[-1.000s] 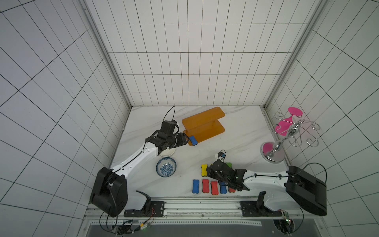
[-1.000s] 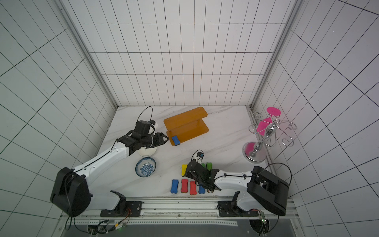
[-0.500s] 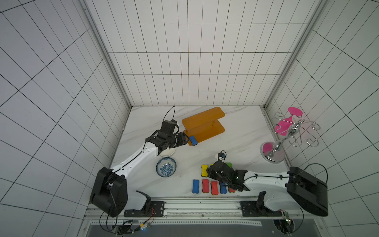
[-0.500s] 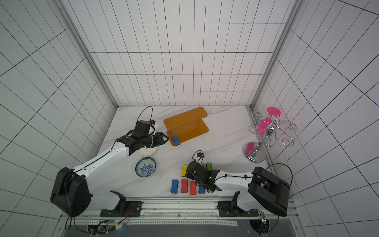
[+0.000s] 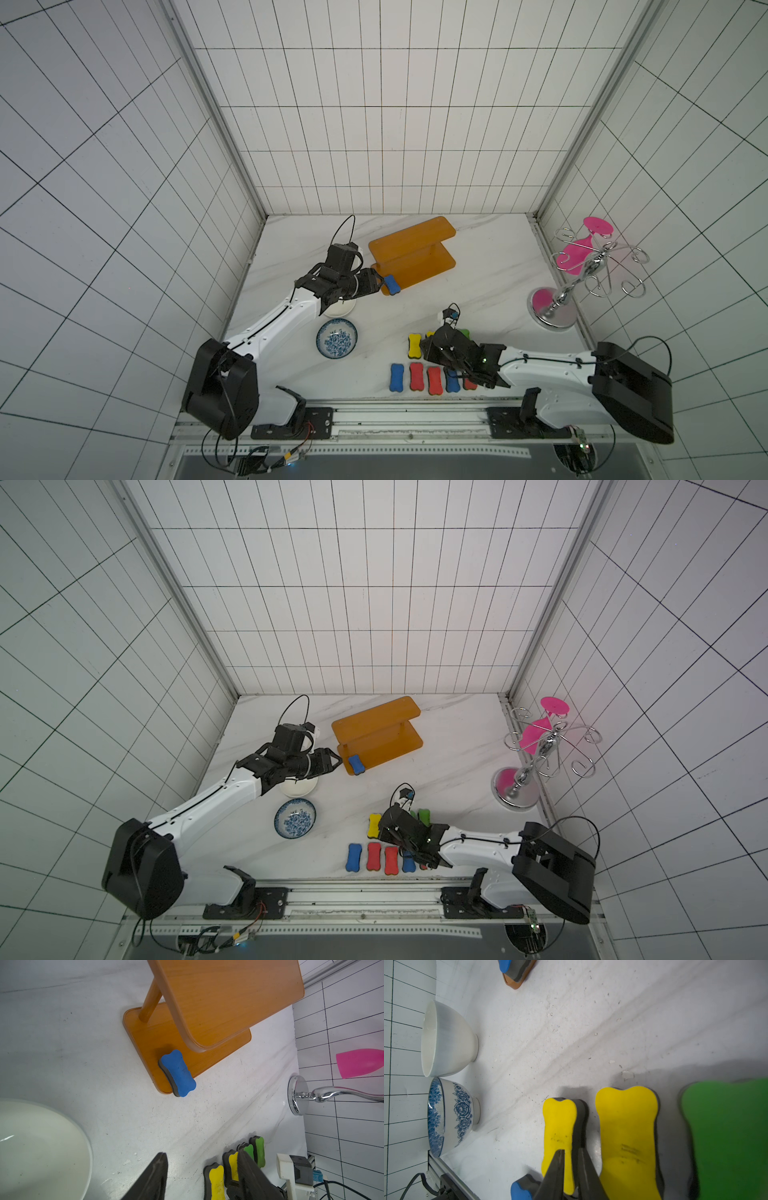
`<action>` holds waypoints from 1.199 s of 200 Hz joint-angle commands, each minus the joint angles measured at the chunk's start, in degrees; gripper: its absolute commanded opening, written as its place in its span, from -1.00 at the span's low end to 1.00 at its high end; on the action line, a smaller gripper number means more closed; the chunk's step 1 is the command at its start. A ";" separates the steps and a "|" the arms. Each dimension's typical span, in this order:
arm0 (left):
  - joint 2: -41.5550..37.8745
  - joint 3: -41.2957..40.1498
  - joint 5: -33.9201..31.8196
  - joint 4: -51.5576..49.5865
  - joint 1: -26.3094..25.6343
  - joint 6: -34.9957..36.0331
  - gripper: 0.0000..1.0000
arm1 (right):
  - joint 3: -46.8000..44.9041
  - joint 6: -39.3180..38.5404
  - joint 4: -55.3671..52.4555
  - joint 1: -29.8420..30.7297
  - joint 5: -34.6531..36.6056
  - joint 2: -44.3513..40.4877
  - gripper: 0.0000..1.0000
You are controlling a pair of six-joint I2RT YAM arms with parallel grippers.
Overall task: Remove the whiteboard erasers from the shelf
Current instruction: Place the whiteboard eraser at the center of the board, then pick up the whiteboard eraser from the shelf.
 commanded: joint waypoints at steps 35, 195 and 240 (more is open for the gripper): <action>2.23 4.75 0.35 1.59 2.06 0.37 0.20 | 3.92 -14.66 7.09 -6.97 -6.04 -1.37 -0.60; 18.79 14.12 2.82 1.53 6.32 0.77 0.15 | 25.78 -17.25 38.54 -27.09 -28.52 37.94 -0.43; 19.65 14.70 3.53 1.58 6.37 0.68 0.11 | 27.97 -16.80 39.76 -27.11 -29.95 42.41 -0.41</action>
